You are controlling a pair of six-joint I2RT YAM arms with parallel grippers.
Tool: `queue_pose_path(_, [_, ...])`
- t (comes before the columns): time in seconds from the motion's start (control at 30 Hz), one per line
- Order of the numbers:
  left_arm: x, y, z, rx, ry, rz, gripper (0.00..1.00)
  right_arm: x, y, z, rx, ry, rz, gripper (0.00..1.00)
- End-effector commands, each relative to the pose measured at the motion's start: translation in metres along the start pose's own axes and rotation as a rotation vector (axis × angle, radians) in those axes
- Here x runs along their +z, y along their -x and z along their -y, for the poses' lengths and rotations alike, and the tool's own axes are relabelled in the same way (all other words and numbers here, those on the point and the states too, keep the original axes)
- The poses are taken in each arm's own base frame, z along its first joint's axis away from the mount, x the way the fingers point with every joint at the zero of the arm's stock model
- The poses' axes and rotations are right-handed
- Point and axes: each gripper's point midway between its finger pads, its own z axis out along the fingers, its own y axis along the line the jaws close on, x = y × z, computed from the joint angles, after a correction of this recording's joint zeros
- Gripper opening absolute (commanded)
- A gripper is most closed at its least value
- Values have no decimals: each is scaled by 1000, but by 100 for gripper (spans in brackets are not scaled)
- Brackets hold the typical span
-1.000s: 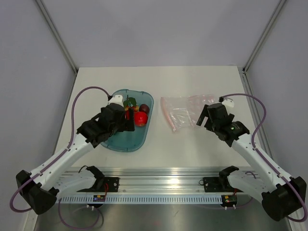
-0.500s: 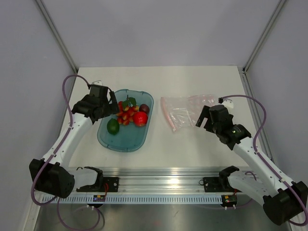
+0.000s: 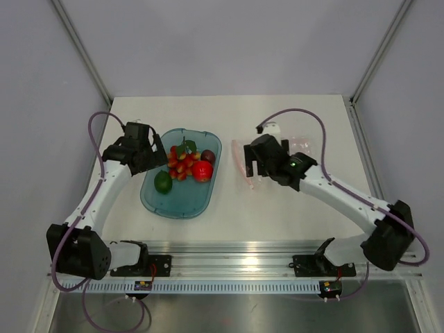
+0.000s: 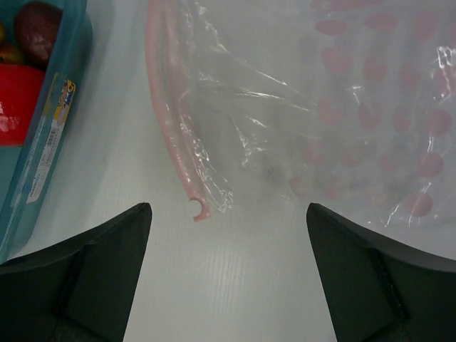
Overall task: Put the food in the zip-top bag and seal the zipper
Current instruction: Pick up the zipper food storage bag at the center of the board.
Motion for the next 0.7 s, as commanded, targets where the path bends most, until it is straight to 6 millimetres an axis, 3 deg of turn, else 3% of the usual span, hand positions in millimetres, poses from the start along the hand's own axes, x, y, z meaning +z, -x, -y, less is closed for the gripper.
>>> queue_pose_path(0.0, [9,1,-2,-9,-29,-3,99,23,13,-11,-189,-122,0,97])
queue_pose_path(0.03, [11,-1,-3,-10,-28,-10,99,44,2,-15,-238,-148,-51,95])
queue_pose_path(0.1, [17,-7,-5,-3,-22,-31,99,56,10,-25,-272,-156,-58,92])
queue_pose_path(0.13, [20,-9,-6,1,-18,-39,98,70,3,-28,-303,-169,-87,90])
queue_pose_path(0.23, [27,-15,-8,8,-9,-58,98,86,9,-41,-335,-149,-74,83])
queue_pose_path(0.37, [36,-16,-12,17,13,-78,97,112,1,-47,-384,-178,-94,78])
queue_pose_path(0.47, [42,-9,-14,30,31,-77,94,120,-1,-48,-392,-194,-92,67])
queue_pose_path(0.5, [44,-7,-14,31,35,-74,92,121,0,-48,-384,-199,-90,54])
queue_pose_path(0.57, [50,-1,-15,35,41,-78,90,120,4,-47,-368,-213,-74,41])
queue_pose_path(0.6, [50,0,-14,33,40,-85,86,119,7,-45,-355,-226,-64,18])
queue_pose_path(0.67, [54,6,-12,46,39,-90,84,111,15,-45,-324,-220,-37,0])
